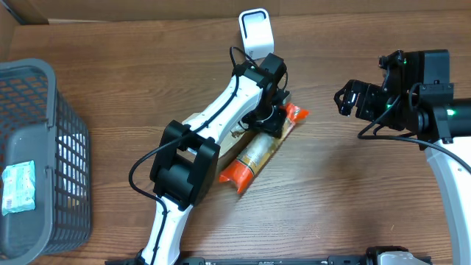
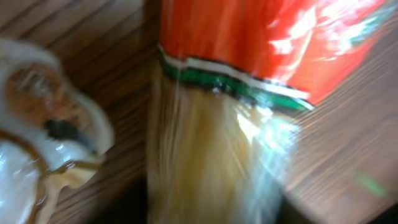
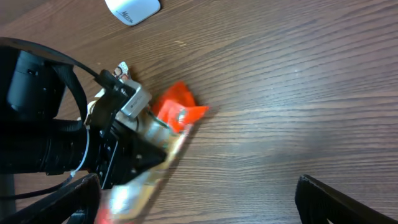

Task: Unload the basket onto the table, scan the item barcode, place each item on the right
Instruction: 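Carry the red-topped pasta pack out and lay it beside the bag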

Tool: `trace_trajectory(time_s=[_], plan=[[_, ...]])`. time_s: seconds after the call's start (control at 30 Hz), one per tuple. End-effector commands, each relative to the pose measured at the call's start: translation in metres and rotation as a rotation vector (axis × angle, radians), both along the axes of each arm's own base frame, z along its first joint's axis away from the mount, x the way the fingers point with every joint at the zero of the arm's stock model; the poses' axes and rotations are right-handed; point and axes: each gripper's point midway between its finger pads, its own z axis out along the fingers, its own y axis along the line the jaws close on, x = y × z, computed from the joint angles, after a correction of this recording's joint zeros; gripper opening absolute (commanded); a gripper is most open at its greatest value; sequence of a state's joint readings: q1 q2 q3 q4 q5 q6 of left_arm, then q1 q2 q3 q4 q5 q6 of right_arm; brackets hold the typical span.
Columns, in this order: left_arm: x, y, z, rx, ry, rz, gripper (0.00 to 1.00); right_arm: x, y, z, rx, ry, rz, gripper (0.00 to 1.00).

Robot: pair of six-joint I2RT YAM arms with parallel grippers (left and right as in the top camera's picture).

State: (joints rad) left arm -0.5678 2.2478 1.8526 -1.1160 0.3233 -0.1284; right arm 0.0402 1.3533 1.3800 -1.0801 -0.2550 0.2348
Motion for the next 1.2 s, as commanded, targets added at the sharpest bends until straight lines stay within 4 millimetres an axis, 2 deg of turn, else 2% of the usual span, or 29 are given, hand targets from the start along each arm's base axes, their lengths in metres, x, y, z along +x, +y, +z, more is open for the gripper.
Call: trace_trajectory(time_s=[0.0,0.07,0.1,0.13,0.2,0.3,0.4,0.47,0.5,0.53,0.57,0.6,0.7,0.87,0.9,0.93,1.03,1.1,1.17], plan=[[0.004,-0.019,0.032,-0.102,-0.023,0.026,0.68,0.004,0.002,0.012,0.0,-0.037,0.008,1.0],[0.014,-0.016,0.046,-0.117,-0.046,0.04,0.79,0.004,0.002,0.012,0.0,-0.037,0.008,1.0],[0.027,-0.011,0.067,-0.135,-0.08,0.061,0.87,0.004,0.002,0.012,0.0,-0.037,0.008,1.0],[0.034,-0.007,0.083,-0.145,-0.107,0.069,0.9,0.004,0.002,0.012,0.0,-0.037,0.008,1.0],[0.048,0.004,0.114,-0.152,-0.169,0.095,0.93,0.004,0.002,0.012,0.0,-0.037,0.008,1.0],[0.068,0.035,0.173,-0.157,-0.296,0.151,0.94,0.004,0.002,0.012,0.0,-0.037,0.008,1.0],[0.075,0.077,0.233,-0.145,-0.423,0.218,0.96,0.004,0.002,0.012,0.0,-0.037,0.008,1.0],[0.072,0.113,0.266,-0.112,-0.496,0.272,1.0,0.004,0.002,0.012,0.0,-0.037,0.008,1.0],[0.063,0.147,0.295,-0.087,-0.56,0.305,1.0,0.004,0.002,0.012,0.0,-0.037,0.008,1.0],[0.056,0.169,0.31,-0.074,-0.592,0.34,0.99,0.004,0.002,0.012,0.0,-0.037,0.008,1.0],[0.051,0.182,0.318,-0.066,-0.605,0.365,1.0,0.004,0.002,0.012,0.0,-0.037,0.008,1.0],[0.041,0.205,0.328,-0.046,-0.623,0.394,1.0,0.004,0.002,0.012,0.0,-0.037,0.008,1.0],[0.018,0.264,0.343,0.035,-0.654,0.493,1.0,0.004,0.002,0.012,0.0,-0.037,0.008,1.0],[-0.019,0.353,0.375,0.025,-0.704,0.882,1.0,0.004,0.002,0.012,0.0,-0.037,0.008,1.0],[-0.034,0.38,0.383,0.027,-0.726,0.984,1.0,0.004,0.002,0.012,0.0,-0.037,0.008,1.0],[-0.043,0.398,0.385,0.046,-0.736,1.043,1.0,0.004,0.002,0.012,0.0,-0.037,0.008,1.0],[-0.075,0.455,0.377,0.189,-0.717,1.212,1.0,0.004,0.002,0.012,0.0,-0.037,0.008,1.0],[-0.1,0.489,0.36,0.279,-0.647,1.334,1.0,0.004,0.002,0.012,0.0,-0.037,0.008,1.0],[-0.12,0.517,0.335,0.254,-0.553,1.465,1.0,0.004,0.002,0.012,0.0,-0.037,0.008,1.0]])
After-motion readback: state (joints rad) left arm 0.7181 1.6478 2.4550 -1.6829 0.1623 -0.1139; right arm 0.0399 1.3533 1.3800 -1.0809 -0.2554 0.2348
